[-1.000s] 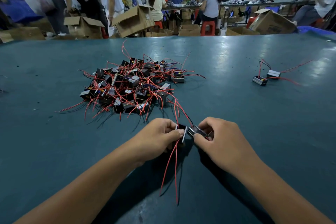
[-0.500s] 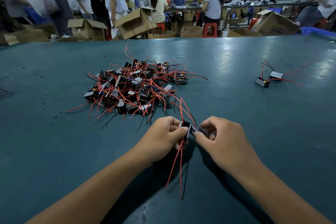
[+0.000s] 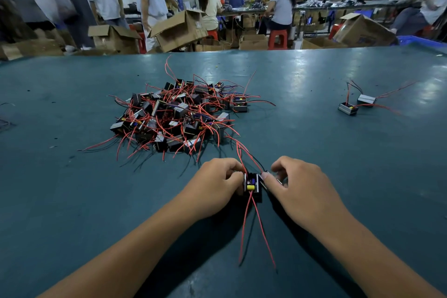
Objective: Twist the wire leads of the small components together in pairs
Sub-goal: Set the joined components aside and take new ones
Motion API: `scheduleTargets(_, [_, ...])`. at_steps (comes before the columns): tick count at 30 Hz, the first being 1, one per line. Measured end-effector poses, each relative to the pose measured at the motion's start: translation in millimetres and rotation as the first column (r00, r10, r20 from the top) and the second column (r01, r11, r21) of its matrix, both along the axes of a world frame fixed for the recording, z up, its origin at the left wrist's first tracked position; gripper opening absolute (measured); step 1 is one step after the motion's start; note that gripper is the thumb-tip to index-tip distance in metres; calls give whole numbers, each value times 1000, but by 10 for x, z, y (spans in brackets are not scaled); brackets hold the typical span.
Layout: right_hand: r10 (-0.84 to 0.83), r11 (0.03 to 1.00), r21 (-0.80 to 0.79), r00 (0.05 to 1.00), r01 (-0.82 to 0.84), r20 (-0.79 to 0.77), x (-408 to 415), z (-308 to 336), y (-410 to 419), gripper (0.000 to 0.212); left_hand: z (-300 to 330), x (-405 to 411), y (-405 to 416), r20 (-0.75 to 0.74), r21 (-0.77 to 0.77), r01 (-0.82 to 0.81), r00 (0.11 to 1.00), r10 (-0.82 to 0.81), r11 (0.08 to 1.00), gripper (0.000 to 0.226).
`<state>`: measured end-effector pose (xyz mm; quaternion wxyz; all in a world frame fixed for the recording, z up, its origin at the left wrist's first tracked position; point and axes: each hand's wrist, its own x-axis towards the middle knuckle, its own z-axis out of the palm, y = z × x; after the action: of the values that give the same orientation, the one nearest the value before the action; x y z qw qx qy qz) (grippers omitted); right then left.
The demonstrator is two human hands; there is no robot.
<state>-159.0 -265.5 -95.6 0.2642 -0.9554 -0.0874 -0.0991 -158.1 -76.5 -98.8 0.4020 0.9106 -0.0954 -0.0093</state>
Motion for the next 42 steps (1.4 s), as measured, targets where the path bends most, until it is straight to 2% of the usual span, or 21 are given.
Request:
scheduleTargets(2, [5,1000,-2,1000,-5,-18,-13,4,7,53,11,-5,11,-69,-74,49,996,-54,996,22])
scheduleTargets(5, [-1,987,-162,1000,-2,-21,-68,-5,68,68,28,-1,39,-112,-145,72,990,-89,987,22])
scheduleTargets(7, [-14,978,-209,1000,11,-11,-76,-12,112,59,36,6,55,-113,-161,75,989,-94,984,21])
scheduleTargets(10, [-25,982,-187,999,17,-40,-64,31,134,47,35,1,59,-94,-184,65,992,-83,981,20])
scheduleTargets(16, [-11,966,-260,998,-6,-64,-6,148,-37,53,3,16,62,-85,-180,51,994,-67,982,14])
scheduleTargets(22, [-202,928,-316,979,196,14,803,266,-548,52,-15,23,91,-42,-95,56,997,-60,994,12])
scheduleTargets(28, [-301,876,-374,951,305,70,1598,256,-921,41,-45,35,123,10,-1,89,996,-89,996,11])
scheduleTargets(31, [-435,770,-452,889,450,143,1815,334,-961,55,-34,45,126,30,26,93,995,-93,995,11])
scheduleTargets(32, [-436,771,-448,888,453,148,1849,349,-884,59,-33,49,126,36,29,92,995,-93,995,11])
scheduleTargets(35, [-223,892,-375,967,252,120,1871,329,-405,51,-38,54,122,49,41,90,995,-91,995,11])
scheduleTargets(37, [-6,982,-189,999,12,34,1820,281,-16,40,-45,49,132,69,60,87,993,-91,994,12])
scheduleTargets(39, [179,983,-47,984,-179,-4,1770,250,308,29,-48,50,148,94,90,79,992,-87,993,14])
scheduleTargets(40, [229,973,-36,973,-229,-1,1771,235,438,28,-48,54,157,110,108,73,990,-85,991,14])
scheduleTargets(42, [301,950,-89,954,-301,-9,1799,220,656,43,-45,62,170,144,146,65,986,-86,987,15])
